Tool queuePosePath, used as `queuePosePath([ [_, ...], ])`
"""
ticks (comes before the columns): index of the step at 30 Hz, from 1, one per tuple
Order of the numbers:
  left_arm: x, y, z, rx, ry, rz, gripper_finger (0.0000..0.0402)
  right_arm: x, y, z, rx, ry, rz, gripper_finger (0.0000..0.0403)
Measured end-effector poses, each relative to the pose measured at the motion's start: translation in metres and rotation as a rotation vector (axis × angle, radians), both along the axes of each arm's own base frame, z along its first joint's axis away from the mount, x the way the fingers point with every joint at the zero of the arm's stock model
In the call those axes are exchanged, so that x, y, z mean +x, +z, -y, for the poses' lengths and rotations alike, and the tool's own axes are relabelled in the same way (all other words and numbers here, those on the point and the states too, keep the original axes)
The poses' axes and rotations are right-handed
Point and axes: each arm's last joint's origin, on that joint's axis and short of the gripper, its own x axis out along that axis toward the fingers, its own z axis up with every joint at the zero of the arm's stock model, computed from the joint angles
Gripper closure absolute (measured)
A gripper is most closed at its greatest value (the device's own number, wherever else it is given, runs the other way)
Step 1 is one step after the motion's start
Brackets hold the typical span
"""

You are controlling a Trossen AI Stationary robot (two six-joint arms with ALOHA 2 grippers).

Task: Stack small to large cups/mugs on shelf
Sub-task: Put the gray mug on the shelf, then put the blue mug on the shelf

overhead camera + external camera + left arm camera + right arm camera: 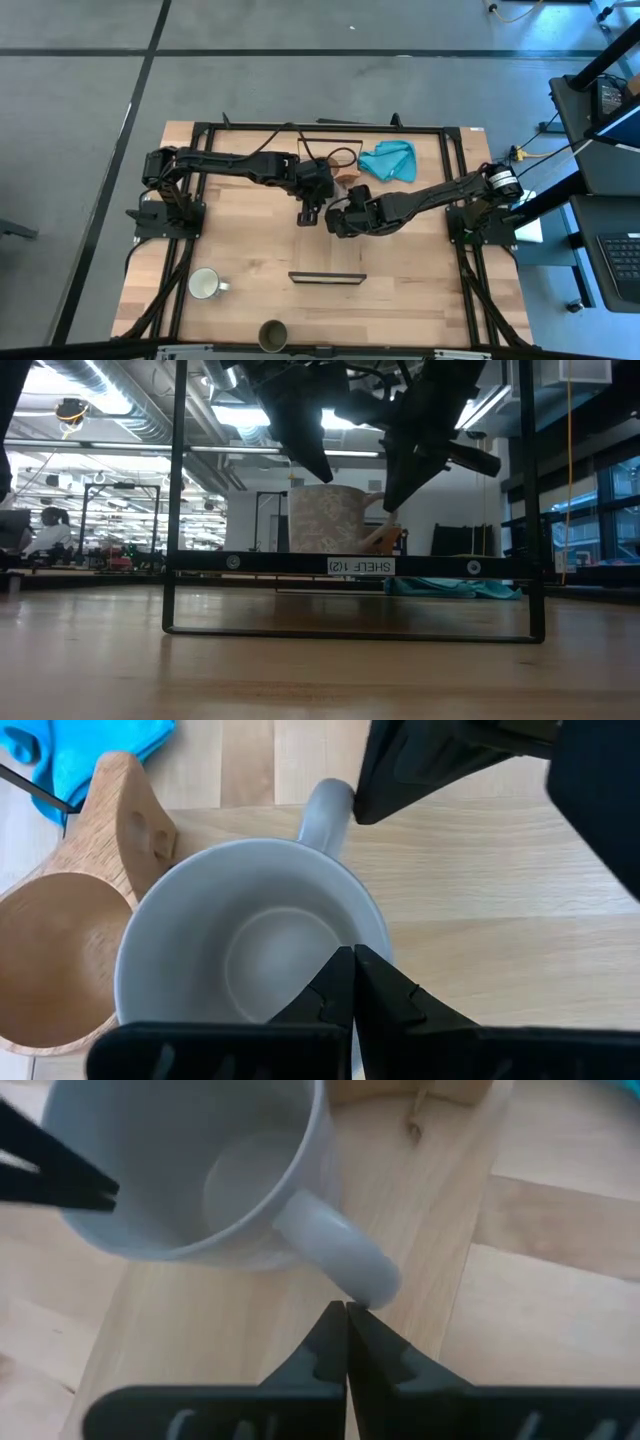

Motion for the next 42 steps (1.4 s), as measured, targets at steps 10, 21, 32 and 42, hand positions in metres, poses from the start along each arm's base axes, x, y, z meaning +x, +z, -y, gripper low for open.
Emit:
queuePosePath([
  [10,0.000,0.000,0.000,0.000,0.000,-0.002,0.0401,-0.001,0.000,0.005,-0.035,-0.012,-0.013,0.0400],
  [21,0.000,0.000,0.000,-0.001,0.000,-0.005,0.0401,-0.002,0.000,0.011,-0.085,-0.005,-0.041,0.0400],
  [32,-0.003,0.006,0.001,-0.010,0.018,0.017,0.0401,-0.004,0.006,0.001,-0.124,0.012,-0.004,0.0367],
  [42,-0.028,0.051,0.010,0.013,0.099,0.153,0.0380,-0.011,0.030,-0.005,-0.147,0.022,0.106,0.0281],
])
